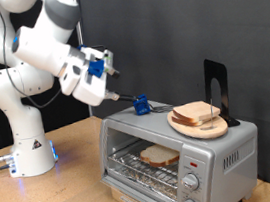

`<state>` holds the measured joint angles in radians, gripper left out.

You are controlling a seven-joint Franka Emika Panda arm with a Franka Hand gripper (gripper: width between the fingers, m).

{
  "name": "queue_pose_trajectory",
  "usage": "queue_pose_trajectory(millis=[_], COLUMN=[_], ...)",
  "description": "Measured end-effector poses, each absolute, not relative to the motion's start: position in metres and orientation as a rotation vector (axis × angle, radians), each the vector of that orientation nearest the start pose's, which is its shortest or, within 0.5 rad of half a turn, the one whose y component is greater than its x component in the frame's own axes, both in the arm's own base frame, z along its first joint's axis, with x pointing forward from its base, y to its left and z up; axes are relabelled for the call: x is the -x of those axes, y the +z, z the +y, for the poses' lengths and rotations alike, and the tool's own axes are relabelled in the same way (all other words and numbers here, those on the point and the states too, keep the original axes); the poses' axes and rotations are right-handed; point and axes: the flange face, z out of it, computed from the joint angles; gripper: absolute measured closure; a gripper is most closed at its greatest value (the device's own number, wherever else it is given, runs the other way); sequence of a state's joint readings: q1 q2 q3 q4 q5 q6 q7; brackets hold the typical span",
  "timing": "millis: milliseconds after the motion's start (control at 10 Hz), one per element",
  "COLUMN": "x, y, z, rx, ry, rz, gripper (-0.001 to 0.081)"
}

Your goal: Make a piece of toast with the oven

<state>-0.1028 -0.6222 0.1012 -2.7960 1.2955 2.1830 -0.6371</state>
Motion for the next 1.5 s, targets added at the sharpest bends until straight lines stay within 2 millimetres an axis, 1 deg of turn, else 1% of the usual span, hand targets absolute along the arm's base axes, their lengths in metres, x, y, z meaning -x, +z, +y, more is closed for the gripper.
queue_pose_trajectory(millis=[100,200,300,400,600,700,900,1100,1200,1300,1500], x=[-0.349,-0.349,-0.348,-0.345,-0.339,-0.335,-0.327,-0.313,-0.308,-0.305,-0.304], y=[0.398,0.4,0.4,0.399,0.396,0.396,0.405,0.415,0.418,0.419,0.417], z=[0.025,0.026,0.028,0.025,0.005,-0.009,-0.04,-0.066,-0.073,-0.075,-0.075], rx=[2.188,2.184,2.157,2.114,2.061,2.043,1.994,1.985,2.003,2.02,1.996], ry=[-0.382,-0.387,-0.344,-0.267,-0.158,-0.14,-0.178,-0.197,-0.202,-0.206,-0.17], rz=[0.223,0.217,0.219,0.255,0.346,0.364,0.369,0.355,0.348,0.338,0.358], gripper=[-0.0002,-0.0002,-0.0002,-0.0002,-0.0002,-0.0002,-0.0002,-0.0002,-0.0002,-0.0002,-0.0002])
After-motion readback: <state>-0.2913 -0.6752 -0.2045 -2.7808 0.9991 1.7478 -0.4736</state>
